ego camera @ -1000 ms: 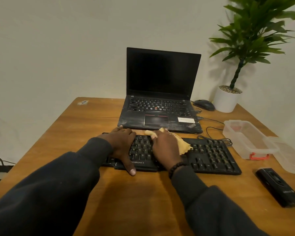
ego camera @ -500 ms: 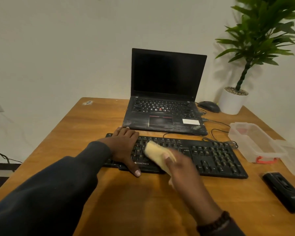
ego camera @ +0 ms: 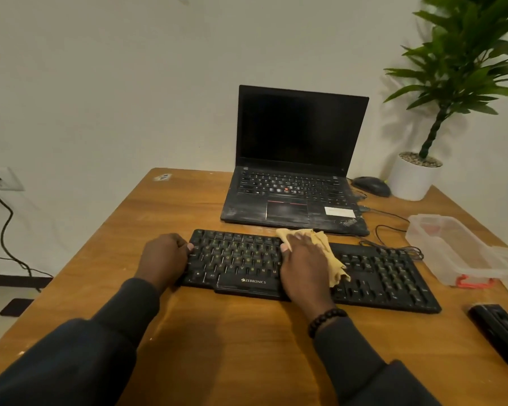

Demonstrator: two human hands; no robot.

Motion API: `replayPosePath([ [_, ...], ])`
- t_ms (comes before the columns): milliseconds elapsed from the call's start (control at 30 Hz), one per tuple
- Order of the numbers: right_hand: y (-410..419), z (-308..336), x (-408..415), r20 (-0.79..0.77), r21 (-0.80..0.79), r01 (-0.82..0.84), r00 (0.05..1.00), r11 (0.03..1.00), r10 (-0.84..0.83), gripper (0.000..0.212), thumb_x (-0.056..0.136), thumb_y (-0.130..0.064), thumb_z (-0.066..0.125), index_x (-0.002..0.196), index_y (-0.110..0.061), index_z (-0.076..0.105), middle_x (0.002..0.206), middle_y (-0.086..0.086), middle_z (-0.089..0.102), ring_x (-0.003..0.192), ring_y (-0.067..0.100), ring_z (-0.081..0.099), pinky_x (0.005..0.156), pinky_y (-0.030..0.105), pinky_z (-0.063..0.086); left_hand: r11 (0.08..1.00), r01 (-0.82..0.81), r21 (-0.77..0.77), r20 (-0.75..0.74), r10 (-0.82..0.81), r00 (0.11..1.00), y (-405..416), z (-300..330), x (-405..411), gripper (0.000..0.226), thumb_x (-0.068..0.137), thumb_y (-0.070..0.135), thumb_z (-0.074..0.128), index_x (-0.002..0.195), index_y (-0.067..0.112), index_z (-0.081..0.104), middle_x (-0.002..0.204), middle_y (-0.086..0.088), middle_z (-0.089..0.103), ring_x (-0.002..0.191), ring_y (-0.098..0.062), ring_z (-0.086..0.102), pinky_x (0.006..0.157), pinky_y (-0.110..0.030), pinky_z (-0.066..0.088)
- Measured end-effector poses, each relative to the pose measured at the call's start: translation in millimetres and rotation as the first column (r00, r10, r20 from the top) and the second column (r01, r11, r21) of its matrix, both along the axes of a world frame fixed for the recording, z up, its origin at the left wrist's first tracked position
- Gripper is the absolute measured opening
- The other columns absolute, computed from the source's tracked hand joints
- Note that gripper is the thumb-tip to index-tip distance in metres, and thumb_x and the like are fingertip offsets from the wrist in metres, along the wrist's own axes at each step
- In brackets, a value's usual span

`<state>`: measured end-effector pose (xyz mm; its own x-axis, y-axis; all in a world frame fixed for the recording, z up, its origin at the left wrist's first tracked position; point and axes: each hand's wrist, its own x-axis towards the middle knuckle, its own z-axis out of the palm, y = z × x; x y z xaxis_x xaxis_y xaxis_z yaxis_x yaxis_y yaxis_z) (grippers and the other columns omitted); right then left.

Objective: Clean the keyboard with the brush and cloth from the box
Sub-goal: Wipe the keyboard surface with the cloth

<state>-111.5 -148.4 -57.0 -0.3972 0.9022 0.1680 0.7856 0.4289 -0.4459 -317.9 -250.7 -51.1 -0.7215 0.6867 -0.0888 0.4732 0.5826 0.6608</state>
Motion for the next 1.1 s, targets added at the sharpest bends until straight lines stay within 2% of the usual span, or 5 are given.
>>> replayPosePath([
  [167,5,4,-8,-0.016,-0.016,-0.042,0.999,0.999,0.042,0.041,0.105,-0.025,0.035,0.144,-0.013,0.043,0.153,0.004,0.037,0.144,0.015,0.026,0.118,0.029,0.011,1.0,0.005,0.01,0.036,-0.005,0.999,-2,7,-4,0.02,0.093,0.031,0.066,0.088,0.011,0.067,0.087,-0.008,0.071,0.086,-0.023,0.067,0.081,-0.041,0.057],
  [300,1,7,-15,-0.037,-0.048,-0.111,0.993,0.993,0.109,0.041,0.105,-0.025,0.036,0.145,-0.016,0.041,0.154,0.001,0.034,0.145,0.013,0.023,0.118,0.029,0.011,0.942,0.296,-0.161,0.171,-0.269,0.948,-11,20,1,0.065,0.063,0.048,0.085,0.11,0.01,0.061,0.11,-0.008,0.063,0.098,-0.024,0.061,0.091,-0.041,0.055],
  [433,-9,11,-16,-0.058,-0.06,-0.17,0.984,0.984,0.167,0.042,0.105,-0.025,0.036,0.146,-0.018,0.04,0.156,0.0,0.031,0.145,0.012,0.021,0.117,0.027,0.01,0.868,0.292,-0.402,-0.115,-0.364,0.924,-9,14,8,0.108,0.046,0.065,0.087,0.135,0.017,0.047,0.13,-0.008,0.04,0.115,-0.023,0.043,0.101,-0.039,0.048],
  [933,-72,-9,-30,-0.036,0.102,-0.284,0.957,0.953,0.289,0.045,0.102,-0.018,0.038,0.147,-0.018,0.037,0.156,0.001,0.032,0.146,0.015,0.021,0.116,0.026,0.007,0.846,0.265,-0.462,-0.143,-0.366,0.92,-4,15,12,0.113,0.048,0.066,0.087,0.138,0.013,0.044,0.133,-0.012,0.039,0.118,-0.028,0.043,0.102,-0.041,0.046],
  [1100,-80,-27,-28,-0.071,0.244,-0.282,0.949,0.928,0.307,0.044,0.075,-0.015,0.079,0.118,-0.015,0.067,0.124,0.005,0.066,0.119,0.022,0.06,0.101,0.033,0.034,0.832,0.278,-0.48,-0.139,-0.385,0.913,-5,17,11,0.113,0.049,0.068,0.085,0.139,0.014,0.043,0.133,-0.011,0.039,0.118,-0.027,0.042,0.102,-0.041,0.046],
])
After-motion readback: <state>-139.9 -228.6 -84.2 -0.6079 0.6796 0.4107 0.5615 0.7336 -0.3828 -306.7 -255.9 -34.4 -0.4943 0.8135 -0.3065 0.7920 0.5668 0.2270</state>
